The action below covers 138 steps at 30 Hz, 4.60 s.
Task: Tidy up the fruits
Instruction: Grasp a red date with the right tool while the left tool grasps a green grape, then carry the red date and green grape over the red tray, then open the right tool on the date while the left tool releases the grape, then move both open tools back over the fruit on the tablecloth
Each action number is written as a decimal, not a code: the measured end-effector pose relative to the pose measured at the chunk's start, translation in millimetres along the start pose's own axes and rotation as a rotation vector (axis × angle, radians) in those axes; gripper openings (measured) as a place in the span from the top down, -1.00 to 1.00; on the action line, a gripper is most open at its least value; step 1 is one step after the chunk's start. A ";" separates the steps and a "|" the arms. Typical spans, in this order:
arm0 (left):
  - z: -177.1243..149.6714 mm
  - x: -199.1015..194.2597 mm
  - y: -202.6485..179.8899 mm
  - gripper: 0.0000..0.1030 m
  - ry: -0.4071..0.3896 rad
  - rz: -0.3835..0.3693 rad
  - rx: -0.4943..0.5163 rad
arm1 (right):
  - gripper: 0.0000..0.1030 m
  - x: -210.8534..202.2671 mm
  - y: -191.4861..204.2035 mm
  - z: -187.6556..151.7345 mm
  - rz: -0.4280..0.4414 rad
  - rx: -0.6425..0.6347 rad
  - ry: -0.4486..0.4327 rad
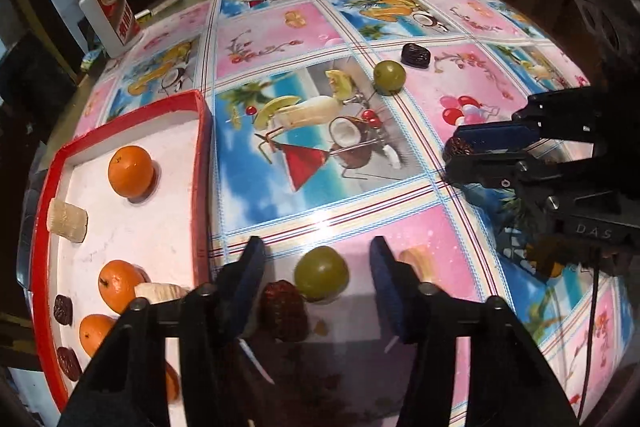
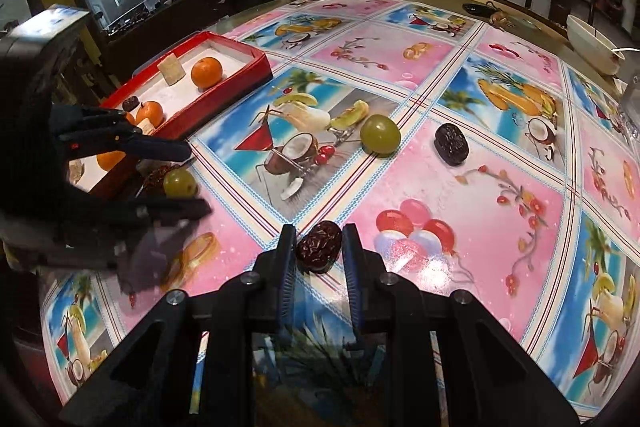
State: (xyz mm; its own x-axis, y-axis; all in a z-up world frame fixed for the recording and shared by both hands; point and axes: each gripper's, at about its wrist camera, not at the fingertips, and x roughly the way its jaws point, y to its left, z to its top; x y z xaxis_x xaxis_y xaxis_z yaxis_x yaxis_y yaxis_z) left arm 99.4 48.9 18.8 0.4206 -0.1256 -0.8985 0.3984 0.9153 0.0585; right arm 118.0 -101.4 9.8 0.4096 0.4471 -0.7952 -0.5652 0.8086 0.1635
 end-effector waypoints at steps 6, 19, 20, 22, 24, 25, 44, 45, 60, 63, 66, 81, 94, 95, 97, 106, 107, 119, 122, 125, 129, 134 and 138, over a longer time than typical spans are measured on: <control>-3.8 -1.9 3.2 0.52 0.005 -0.042 -0.002 | 0.52 -0.2 -0.1 -0.2 -0.008 0.014 -0.008; -22.6 -15.7 -49.6 0.54 -0.071 -0.027 -0.042 | 0.51 -26.7 -0.7 -25.5 -0.088 0.082 -0.034; -25.4 -17.3 -56.6 0.54 -0.086 0.004 -0.035 | 0.51 -30.4 0.1 -29.4 -0.096 0.091 -0.036; -30.7 -19.9 -63.8 0.54 -0.101 0.018 -0.053 | 0.51 -37.1 2.9 -37.4 -0.109 0.106 -0.032; -36.6 -23.4 -66.2 0.54 -0.116 0.025 -0.094 | 0.51 -42.8 7.7 -45.3 -0.130 0.104 -0.025; -39.2 -24.7 -67.2 0.53 -0.122 0.033 -0.105 | 0.51 -46.2 10.9 -50.2 -0.143 0.102 -0.020; -66.7 -56.5 -49.2 0.53 -0.187 0.031 -0.153 | 0.51 -42.0 80.8 -31.6 -0.141 0.072 -0.012; -67.8 -60.4 -42.7 0.53 -0.194 0.034 -0.168 | 0.51 -40.3 86.9 -27.6 -0.139 0.062 -0.015; -110.5 -105.9 93.0 0.53 -0.251 0.161 -0.470 | 0.51 1.1 170.7 50.7 0.012 -0.070 -0.057; -121.4 -107.5 120.1 0.53 -0.245 0.212 -0.511 | 0.51 14.4 182.8 60.9 0.043 -0.080 -0.047; -132.2 -105.2 140.2 0.53 -0.231 0.246 -0.548 | 0.51 27.1 194.5 63.4 0.062 -0.101 -0.029; -145.3 -76.8 162.3 0.52 -0.157 0.248 -0.581 | 0.51 57.9 246.1 37.4 0.141 -0.204 0.066; -145.5 -66.6 157.1 -0.01 -0.112 0.295 -0.575 | 0.35 71.8 247.8 40.8 0.119 -0.201 0.115; -144.9 -67.4 155.4 -0.08 -0.117 0.303 -0.573 | 0.32 70.6 248.3 40.6 0.116 -0.200 0.112; -144.7 -70.7 152.4 -0.08 -0.129 0.305 -0.564 | 0.23 67.7 249.6 40.4 0.111 -0.207 0.105; -143.0 -78.5 141.4 -0.15 -0.131 0.323 -0.540 | 0.18 47.2 243.2 36.2 0.100 -0.195 0.079; -142.7 -79.5 139.5 -0.15 -0.130 0.326 -0.539 | 0.16 44.2 242.2 35.4 0.101 -0.194 0.076; -132.9 -96.0 97.7 -0.16 -0.168 0.333 -0.495 | 0.10 7.7 203.0 8.8 0.082 -0.137 0.050; -122.8 -98.5 78.4 -0.16 -0.180 0.308 -0.466 | 0.10 0.3 179.5 -2.5 0.071 -0.090 0.054; -114.0 -97.9 58.6 -0.16 -0.188 0.284 -0.431 | 0.10 -6.4 153.8 -12.6 0.046 -0.037 0.057; -99.7 -90.6 30.0 -0.16 -0.184 0.242 -0.386 | 0.08 -17.1 113.6 -26.2 0.009 0.044 0.059; -82.4 -69.4 7.0 -0.16 -0.153 0.201 -0.412 | -0.01 -30.0 81.1 -38.1 -0.006 0.109 0.049; -73.3 -55.9 0.7 -0.27 -0.143 0.244 -0.480 | -0.01 -35.1 65.0 -44.5 -0.002 0.129 0.046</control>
State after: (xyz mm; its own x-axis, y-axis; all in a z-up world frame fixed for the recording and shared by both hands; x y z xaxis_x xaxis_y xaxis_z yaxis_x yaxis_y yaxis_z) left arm 16.4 84.6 37.2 0.5736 0.0914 -0.8140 -0.1260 0.9918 0.0226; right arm 34.9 -81.6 22.4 0.3755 0.4295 -0.8213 -0.4660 0.8535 0.2333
